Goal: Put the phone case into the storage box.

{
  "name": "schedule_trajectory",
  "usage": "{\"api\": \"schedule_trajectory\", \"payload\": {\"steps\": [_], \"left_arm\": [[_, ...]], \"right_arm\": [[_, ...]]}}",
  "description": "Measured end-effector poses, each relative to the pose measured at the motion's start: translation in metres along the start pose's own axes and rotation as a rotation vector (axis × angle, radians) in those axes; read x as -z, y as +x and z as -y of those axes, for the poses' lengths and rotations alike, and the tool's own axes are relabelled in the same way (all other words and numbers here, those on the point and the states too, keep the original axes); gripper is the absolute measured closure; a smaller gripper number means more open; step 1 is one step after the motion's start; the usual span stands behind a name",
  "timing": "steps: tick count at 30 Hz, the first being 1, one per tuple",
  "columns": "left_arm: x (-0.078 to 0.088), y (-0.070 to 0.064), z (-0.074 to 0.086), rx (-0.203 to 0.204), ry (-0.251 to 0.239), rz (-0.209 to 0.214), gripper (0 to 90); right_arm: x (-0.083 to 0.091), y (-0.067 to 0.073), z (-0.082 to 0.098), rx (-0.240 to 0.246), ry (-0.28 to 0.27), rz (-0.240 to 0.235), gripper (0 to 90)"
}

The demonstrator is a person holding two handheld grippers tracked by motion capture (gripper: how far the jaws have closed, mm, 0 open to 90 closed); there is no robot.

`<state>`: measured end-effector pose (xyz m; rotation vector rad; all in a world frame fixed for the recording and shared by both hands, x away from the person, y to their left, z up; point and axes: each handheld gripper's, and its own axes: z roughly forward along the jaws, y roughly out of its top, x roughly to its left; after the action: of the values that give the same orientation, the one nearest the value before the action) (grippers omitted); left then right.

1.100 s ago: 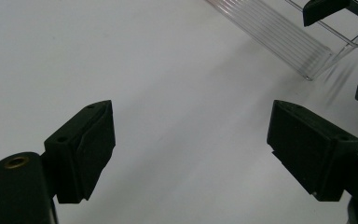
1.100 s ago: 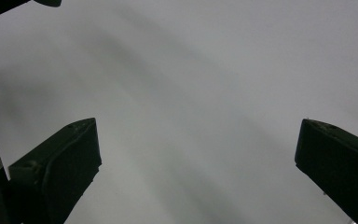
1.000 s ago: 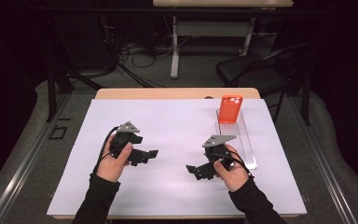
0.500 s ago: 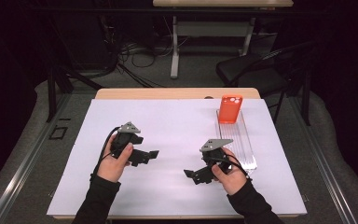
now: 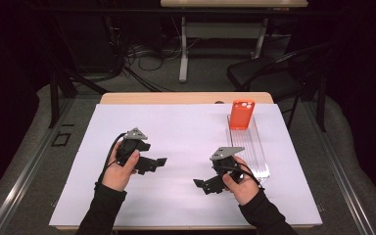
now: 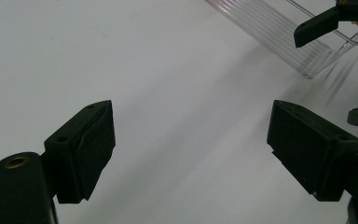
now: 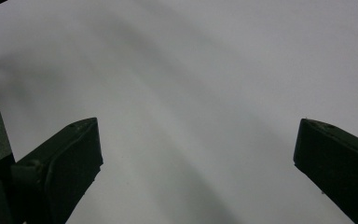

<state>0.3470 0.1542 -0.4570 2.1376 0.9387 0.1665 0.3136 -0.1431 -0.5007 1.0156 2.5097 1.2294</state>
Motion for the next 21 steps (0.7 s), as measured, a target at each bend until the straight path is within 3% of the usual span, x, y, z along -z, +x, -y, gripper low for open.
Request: {"api": "schedule_trajectory", "payload": {"steps": [21], "left_arm": [[-0.0003, 0.0005, 0.0001, -0.003, 0.002, 0.0, 15.3]], "right_arm": [[-0.0051, 0.0005, 0.0032, 0.009, 0.012, -0.006, 1.3]]}}
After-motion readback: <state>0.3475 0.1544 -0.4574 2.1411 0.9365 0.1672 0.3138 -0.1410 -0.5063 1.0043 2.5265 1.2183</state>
